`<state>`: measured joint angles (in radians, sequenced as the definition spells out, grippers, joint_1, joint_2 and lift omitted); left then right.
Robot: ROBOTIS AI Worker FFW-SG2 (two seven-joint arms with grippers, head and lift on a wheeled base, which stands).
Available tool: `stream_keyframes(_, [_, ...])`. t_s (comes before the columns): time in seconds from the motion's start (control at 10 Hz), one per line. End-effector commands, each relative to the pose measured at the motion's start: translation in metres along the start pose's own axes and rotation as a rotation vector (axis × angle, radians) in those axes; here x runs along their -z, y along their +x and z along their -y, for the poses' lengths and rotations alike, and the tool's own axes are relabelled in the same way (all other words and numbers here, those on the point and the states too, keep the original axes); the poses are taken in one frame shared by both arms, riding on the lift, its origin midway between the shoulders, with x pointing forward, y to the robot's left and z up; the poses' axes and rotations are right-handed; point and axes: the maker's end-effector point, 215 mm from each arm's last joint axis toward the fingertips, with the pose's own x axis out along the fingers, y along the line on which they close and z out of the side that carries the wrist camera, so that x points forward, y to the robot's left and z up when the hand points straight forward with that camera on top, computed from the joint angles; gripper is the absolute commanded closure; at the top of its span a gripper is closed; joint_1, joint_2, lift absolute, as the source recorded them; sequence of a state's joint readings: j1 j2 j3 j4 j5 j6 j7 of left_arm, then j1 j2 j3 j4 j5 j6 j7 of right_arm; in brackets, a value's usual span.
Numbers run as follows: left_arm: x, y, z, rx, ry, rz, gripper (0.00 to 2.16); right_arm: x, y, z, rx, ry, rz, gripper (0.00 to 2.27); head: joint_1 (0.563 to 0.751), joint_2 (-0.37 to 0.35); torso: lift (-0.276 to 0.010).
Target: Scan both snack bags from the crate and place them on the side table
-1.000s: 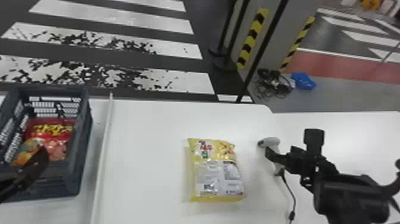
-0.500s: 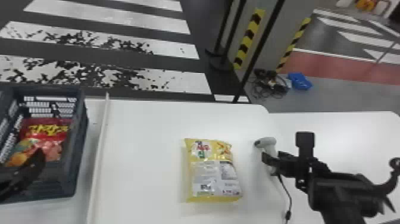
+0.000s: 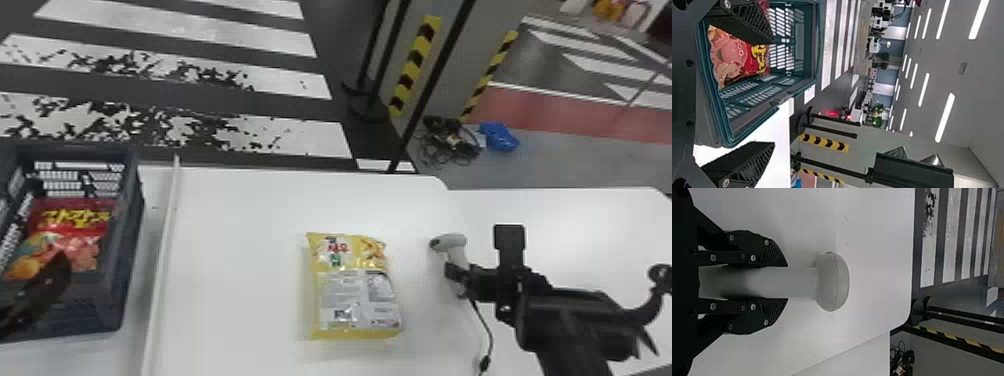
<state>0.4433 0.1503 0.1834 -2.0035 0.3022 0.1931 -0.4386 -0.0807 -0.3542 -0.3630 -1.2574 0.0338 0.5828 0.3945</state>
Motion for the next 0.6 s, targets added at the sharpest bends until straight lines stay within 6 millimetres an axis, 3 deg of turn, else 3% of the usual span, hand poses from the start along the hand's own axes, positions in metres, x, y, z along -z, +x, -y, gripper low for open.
stream_keyframes(0.0, [-0.001, 0.0, 0.001, 0.001, 0.001, 0.002, 0.08, -0.007, -0.009, 0.001, 0.004, 0.015, 0.013, 2.26, 0.695, -0.327, -0.095])
stream_keyframes(0.2, [-0.001, 0.0, 0.0, 0.001, 0.003, 0.001, 0.08, -0.002, -0.037, -0.005, 0.007, 0.066, -0.032, 2.26, 0.695, -0.33, -0.095])
stream_keyframes(0.5, [-0.004, -0.001, 0.0, 0.002, 0.009, 0.003, 0.08, 0.022, -0.094, -0.042, -0.011, 0.086, -0.101, 2.26, 0.695, -0.316, -0.095])
